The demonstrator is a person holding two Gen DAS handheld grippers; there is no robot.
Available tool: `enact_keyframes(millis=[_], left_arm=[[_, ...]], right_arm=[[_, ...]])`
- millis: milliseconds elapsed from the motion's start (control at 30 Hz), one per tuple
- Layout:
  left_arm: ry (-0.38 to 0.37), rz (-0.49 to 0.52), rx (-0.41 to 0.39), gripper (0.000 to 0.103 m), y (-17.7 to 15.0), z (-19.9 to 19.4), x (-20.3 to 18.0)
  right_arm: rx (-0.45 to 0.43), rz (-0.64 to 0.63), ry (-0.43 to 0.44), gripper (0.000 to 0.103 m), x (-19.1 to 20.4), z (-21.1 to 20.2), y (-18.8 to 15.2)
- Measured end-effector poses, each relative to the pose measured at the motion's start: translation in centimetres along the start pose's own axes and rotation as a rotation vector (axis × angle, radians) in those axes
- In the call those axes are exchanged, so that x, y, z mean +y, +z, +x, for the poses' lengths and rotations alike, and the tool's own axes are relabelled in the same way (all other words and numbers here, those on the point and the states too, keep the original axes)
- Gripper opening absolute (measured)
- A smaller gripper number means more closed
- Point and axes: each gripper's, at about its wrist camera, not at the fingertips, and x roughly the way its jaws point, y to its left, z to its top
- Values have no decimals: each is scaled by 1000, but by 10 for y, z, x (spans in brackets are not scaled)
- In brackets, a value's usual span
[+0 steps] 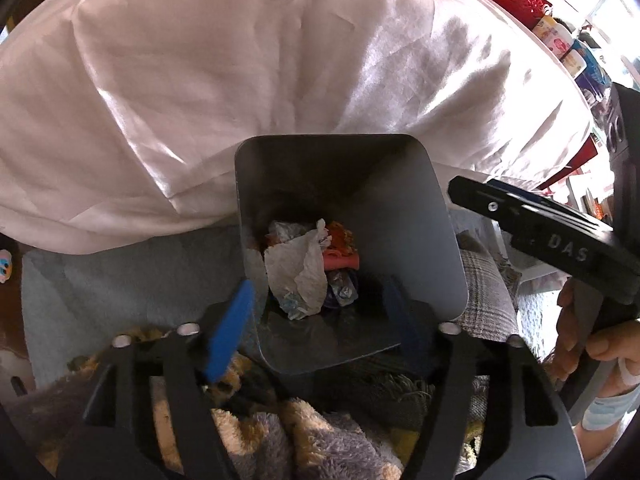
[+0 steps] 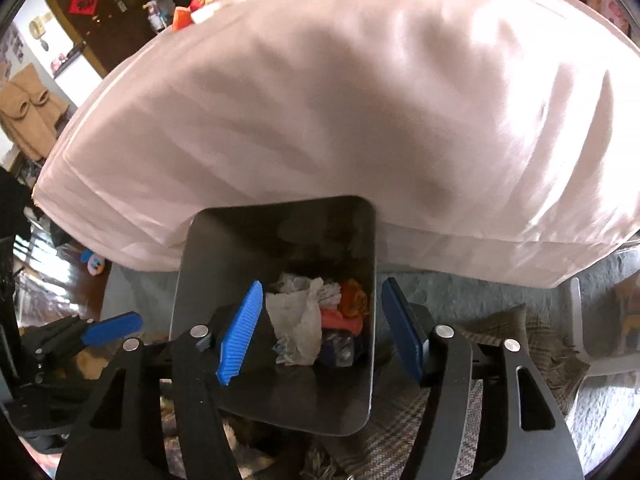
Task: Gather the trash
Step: 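Open both tools over the bin to drop the plastic items, then grasp the clear plastic wrapper with the right tool while the left tool grasps the white plastic tube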
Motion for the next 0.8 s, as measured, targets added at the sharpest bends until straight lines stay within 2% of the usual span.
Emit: enact_keyframes(millis=[33, 100, 167, 267, 400, 467, 633, 800], left_arm=[[3, 3, -4, 77, 0, -2, 0], [4, 11, -16, 92, 2, -8, -2], [-4, 17, -28, 95, 4, -16, -3], [-19, 11, -51, 95, 11, -32, -1], [-24, -10, -120, 95, 25, -64, 10], [1, -7, -167, 95, 36, -81, 18], [100, 20, -248, 95, 72, -109, 37], [126, 33, -286, 95, 108, -116, 51]], right_arm=[[-8, -4, -8, 78, 0, -2, 1], [-22, -22, -31, 87, 2, -7, 4], [-32, -42, -47, 96, 5, -12, 8], [-70, -80, -64, 97, 9, -27, 23], [-155, -109, -78, 98, 13, -57, 51], [-207, -122, -83, 99, 15, -72, 67], [-274, -153, -93, 99, 24, -89, 103], [-304, -183, -86, 99, 35, -81, 133]])
